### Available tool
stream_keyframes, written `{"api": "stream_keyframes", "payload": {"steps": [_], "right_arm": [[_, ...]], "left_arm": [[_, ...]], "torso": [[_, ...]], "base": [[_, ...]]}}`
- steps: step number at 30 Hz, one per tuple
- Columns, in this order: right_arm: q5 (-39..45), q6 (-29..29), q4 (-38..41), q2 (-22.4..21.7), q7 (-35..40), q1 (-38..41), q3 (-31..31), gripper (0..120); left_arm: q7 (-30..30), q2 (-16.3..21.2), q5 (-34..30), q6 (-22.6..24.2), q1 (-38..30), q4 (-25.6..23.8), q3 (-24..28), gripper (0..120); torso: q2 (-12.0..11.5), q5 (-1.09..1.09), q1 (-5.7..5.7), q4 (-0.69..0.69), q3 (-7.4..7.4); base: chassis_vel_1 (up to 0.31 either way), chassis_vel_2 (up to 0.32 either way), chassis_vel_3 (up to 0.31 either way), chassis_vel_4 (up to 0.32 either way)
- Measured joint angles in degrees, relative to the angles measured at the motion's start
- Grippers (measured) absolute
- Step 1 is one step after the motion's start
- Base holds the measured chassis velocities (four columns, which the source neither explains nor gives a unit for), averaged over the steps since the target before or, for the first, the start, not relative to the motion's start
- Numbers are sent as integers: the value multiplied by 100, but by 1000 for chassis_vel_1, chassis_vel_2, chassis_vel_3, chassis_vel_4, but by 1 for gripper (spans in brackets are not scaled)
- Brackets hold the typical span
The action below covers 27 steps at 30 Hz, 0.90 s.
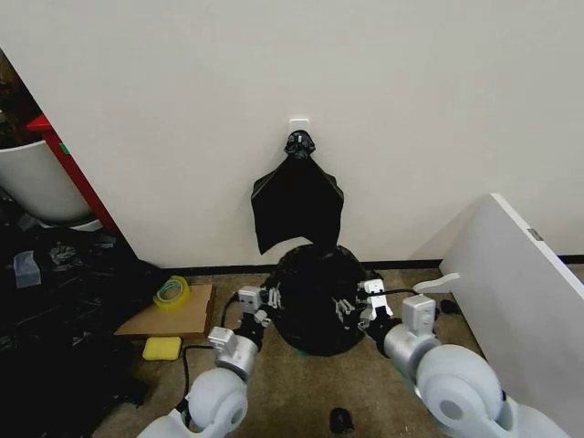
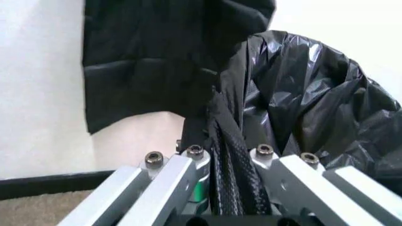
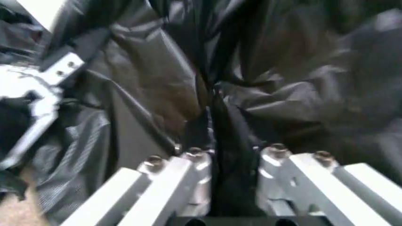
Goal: Place the garbage bag over the trash bin.
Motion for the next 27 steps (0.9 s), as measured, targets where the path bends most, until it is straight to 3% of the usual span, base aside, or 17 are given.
{"api": "stream_keyframes", "payload": {"steps": [2,14,27], "right_arm": [[-21,-84,-218,147,128,160,-188,0],[-630,140,-1542,815,377,889,-1078,0],[-733,-157,-1874,724,619,1091,-1094,0]], "left_arm": [[5,1,62,-24,13,-5,58,4],[140,120,211,-160,105,-147,154,4],[346,141,808,-380,140,-20,144,4]], "torso": [[0,2,0,0,0],[0,1,0,1,1],[0,1,0,0,1]], "base": [[0,0,0,0],[0,0,0,0],[0,0,0,0]]}}
